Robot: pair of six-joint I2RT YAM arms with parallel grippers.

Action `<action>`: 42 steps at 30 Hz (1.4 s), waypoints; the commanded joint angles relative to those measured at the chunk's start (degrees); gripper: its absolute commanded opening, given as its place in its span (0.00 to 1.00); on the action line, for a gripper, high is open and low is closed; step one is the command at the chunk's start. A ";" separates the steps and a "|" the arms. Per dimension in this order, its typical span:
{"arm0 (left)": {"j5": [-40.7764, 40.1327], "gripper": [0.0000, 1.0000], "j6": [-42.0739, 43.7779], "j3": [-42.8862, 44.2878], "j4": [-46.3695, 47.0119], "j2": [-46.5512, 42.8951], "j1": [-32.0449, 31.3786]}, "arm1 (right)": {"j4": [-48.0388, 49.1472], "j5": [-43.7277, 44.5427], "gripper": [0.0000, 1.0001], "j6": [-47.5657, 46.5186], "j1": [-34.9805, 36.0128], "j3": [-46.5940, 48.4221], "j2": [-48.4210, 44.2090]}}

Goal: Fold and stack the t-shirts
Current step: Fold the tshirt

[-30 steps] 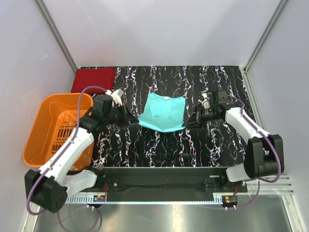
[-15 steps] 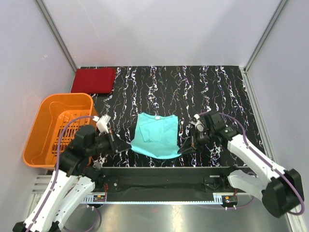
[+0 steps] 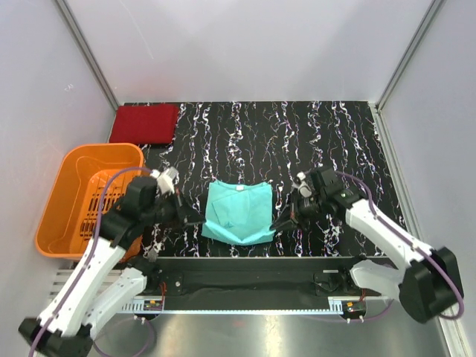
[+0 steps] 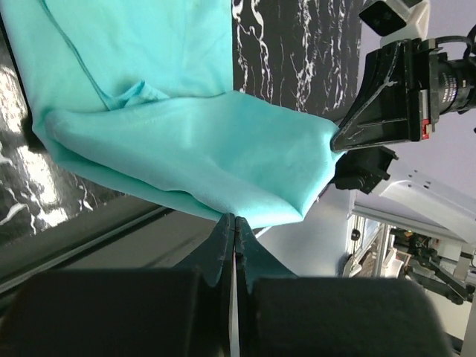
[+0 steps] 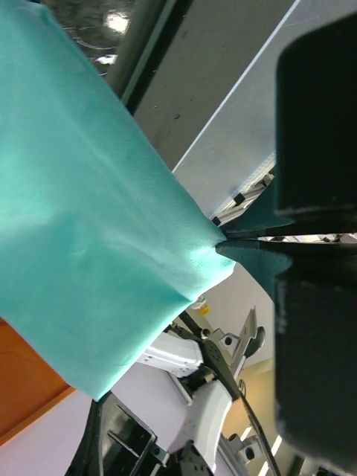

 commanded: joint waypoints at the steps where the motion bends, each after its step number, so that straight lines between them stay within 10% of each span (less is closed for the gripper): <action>1: -1.39 0.00 3.30 6.72 5.59 8.25 -0.01 | 3.38 -2.91 0.00 -2.81 -2.56 5.29 4.70; 17: -0.60 0.00 9.45 27.37 21.39 52.82 13.44 | 2.51 -14.26 0.06 -20.65 -19.18 33.75 52.04; 22: -7.08 0.19 11.65 37.65 21.60 67.68 15.11 | 0.31 -6.70 0.42 -22.24 -22.08 52.73 63.66; 28: -9.12 0.48 15.35 42.42 20.62 70.87 17.05 | 1.38 -6.01 0.80 -21.96 -23.48 58.46 66.49; 42: -3.68 0.50 20.18 19.67 27.91 53.81 10.11 | 1.44 12.81 0.78 -30.41 -12.70 47.32 52.43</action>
